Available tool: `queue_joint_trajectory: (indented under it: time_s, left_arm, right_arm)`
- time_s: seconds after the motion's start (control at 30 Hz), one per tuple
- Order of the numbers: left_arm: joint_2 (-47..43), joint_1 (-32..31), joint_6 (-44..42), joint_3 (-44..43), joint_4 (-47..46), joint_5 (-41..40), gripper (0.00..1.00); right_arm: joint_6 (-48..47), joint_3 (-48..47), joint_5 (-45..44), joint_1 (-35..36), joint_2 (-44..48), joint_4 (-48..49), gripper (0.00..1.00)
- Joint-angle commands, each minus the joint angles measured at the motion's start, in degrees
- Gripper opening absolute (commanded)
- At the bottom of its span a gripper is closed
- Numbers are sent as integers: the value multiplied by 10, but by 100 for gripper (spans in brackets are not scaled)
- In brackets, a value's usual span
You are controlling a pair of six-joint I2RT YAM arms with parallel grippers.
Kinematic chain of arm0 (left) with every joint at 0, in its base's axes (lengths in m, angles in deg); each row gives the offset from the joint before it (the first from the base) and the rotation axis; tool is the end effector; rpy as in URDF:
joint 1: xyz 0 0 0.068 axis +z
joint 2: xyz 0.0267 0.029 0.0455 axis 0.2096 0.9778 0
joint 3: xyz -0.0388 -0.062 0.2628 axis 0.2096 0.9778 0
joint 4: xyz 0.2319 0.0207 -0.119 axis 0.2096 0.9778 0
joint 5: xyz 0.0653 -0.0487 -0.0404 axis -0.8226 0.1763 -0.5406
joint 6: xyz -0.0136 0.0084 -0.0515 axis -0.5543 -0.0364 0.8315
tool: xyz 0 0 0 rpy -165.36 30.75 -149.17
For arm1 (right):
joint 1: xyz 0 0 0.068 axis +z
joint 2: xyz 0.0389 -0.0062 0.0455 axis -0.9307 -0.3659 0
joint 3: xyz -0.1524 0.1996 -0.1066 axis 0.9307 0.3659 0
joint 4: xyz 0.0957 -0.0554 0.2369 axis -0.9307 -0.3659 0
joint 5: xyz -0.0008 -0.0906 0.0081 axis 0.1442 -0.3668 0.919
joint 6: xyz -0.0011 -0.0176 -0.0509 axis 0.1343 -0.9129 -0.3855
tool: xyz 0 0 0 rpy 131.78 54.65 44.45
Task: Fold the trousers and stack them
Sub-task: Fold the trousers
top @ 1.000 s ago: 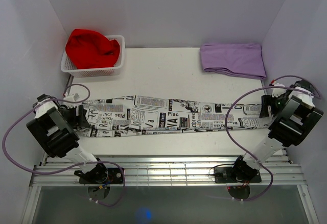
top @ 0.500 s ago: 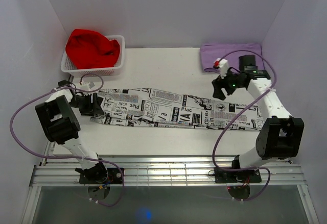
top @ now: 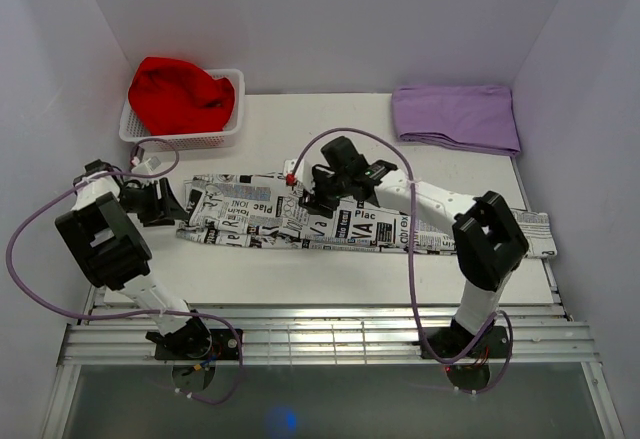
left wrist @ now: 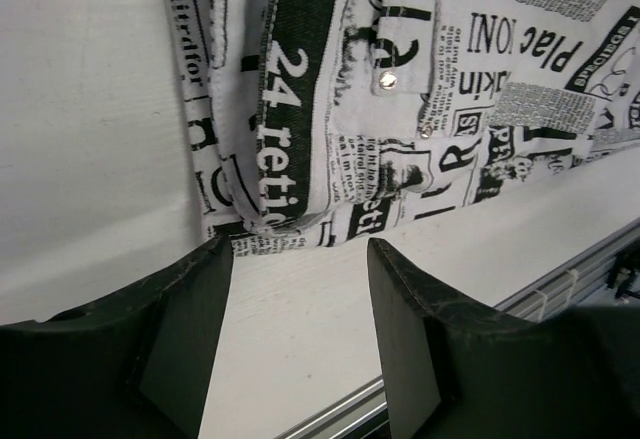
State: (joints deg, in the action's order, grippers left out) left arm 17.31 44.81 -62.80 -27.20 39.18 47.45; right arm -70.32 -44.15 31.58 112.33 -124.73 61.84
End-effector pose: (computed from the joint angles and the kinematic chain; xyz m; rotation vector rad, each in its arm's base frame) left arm 0.2812 0.1543 0.1912 -0.1162 2.6504 -0.7711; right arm 0.2790 0.2839 0.2543 -1.6194 1.6228 0.4500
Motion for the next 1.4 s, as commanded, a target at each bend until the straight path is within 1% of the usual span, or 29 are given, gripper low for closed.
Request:
queue_joint_trajectory:
  time_s: [0.0, 0.17, 0.3, 0.4, 0.5, 0.67, 0.77, 0.87, 0.97, 1.0, 1.1, 1.2, 1.23, 1.3, 1.33, 1.37]
  left_arm:
    - [-3, 0, 5, -1, 15, 62, 66]
    - [17, 0, 30, 9, 7, 96, 62]
    - [21, 0, 51, 18, -11, 108, 61]
    - [22, 0, 58, 25, -15, 115, 61]
    - [24, 0, 63, 32, -17, 111, 61]
    - [21, 0, 78, 36, -32, 107, 59]
    - [20, -1, 85, 37, -40, 99, 57]
    - [23, 0, 90, 37, -40, 80, 56]
    - [12, 11, 86, 40, -37, 72, 57]
    - [9, 22, 86, 41, -37, 72, 60]
    - [-3, 42, 84, 39, -31, 72, 65]
    - [-8, 53, 77, 35, -26, 65, 66]
    - [-9, 53, 74, 35, -24, 64, 66]
    - [-4, 53, 71, 37, -23, 64, 66]
    - [-1, 53, 71, 38, -23, 67, 66]
    - [2, 53, 72, 38, -25, 73, 66]
  right_arm:
    - [7, -26, -37, 40, -24, 80, 60]
    - [1, -21, -54, 81, -50, 123, 60]
    - [-11, -12, -82, 111, -68, 159, 60]
    - [-18, -14, -105, 125, -88, 167, 59]
    - [-28, -16, -125, 135, -107, 168, 59]
    - [-49, -7, -130, 144, -119, 168, 60]
    - [-61, 11, -128, 147, -115, 191, 63]
    - [-66, 16, -127, 151, -114, 192, 67]
    - [-72, 22, -128, 153, -115, 197, 67]
    - [-73, 22, -134, 154, -121, 201, 67]
    - [-81, 20, -148, 154, -136, 210, 63]
    - [-85, 27, -159, 154, -143, 221, 56]
    - [-85, 28, -161, 154, -144, 229, 49]
    - [-87, 29, -165, 154, -148, 230, 42]
    - [-88, 27, -167, 154, -149, 228, 35]
    - [-90, 25, -168, 154, -151, 227, 31]
